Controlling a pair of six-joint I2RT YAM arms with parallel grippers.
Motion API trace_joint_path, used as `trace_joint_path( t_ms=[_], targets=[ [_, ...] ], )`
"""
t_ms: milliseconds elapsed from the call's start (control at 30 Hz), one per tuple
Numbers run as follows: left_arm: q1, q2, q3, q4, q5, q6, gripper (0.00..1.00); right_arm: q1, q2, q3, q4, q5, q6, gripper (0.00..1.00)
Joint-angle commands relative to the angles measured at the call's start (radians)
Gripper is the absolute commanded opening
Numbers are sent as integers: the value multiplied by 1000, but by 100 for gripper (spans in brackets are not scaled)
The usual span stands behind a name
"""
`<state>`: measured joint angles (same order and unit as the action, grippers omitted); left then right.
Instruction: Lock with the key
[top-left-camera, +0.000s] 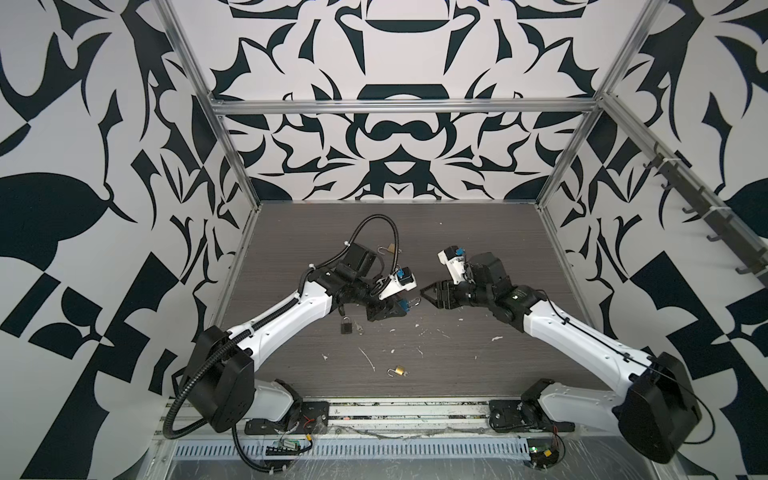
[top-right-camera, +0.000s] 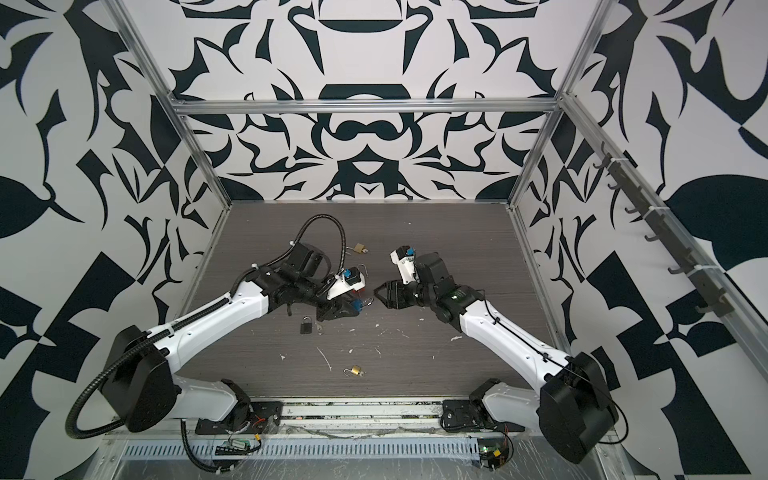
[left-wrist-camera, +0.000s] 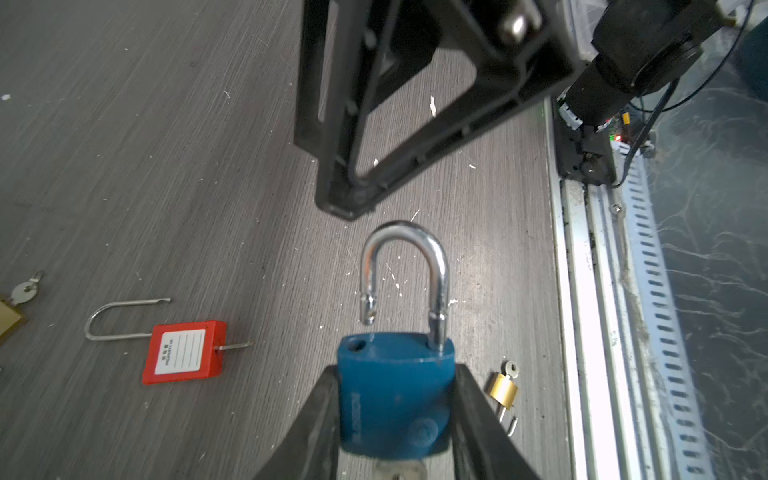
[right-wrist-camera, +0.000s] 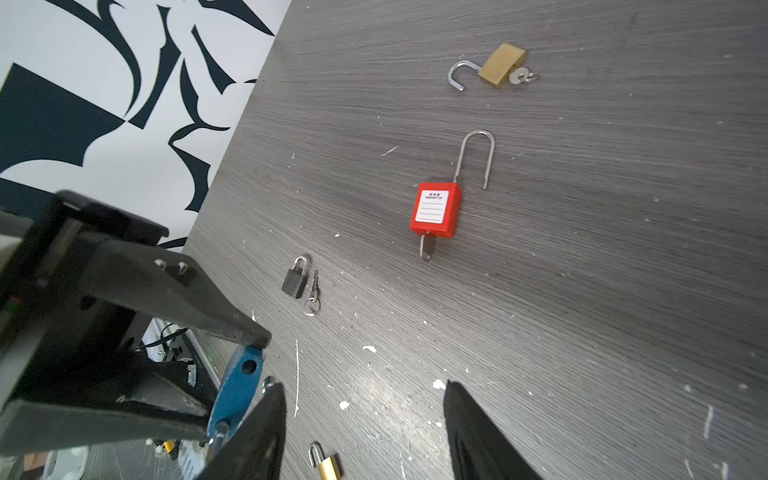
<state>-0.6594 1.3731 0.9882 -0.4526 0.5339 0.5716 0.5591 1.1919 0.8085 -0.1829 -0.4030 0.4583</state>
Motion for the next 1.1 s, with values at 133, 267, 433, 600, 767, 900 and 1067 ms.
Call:
trace_joint_path(
  t_ms=[133, 267, 433, 600, 767, 900, 1067],
  targets=[
    [-16, -142, -105, 141, -77, 201, 7, -18, -66, 46, -59, -55, 82, 62],
    [-24, -143, -99, 128, -124, 251, 7, -19, -34, 35, 28, -175, 178, 60],
    [-49, -124, -89, 131, -221, 276, 7, -13, 36, 31, 114, -286, 294, 55],
    [-61, -106, -79, 136, -276, 264, 6, 16, 75, 35, 129, -298, 307, 51],
    [-62, -112, -89, 159, -286, 253, 5, 41, 111, 36, 140, -296, 307, 40],
    [-62, -115, -95, 170, -291, 242, 4, 48, 121, 36, 156, -294, 314, 31],
    [-62, -111, -95, 178, -288, 229, 4, 50, 123, 38, 164, -287, 315, 20]
  ],
)
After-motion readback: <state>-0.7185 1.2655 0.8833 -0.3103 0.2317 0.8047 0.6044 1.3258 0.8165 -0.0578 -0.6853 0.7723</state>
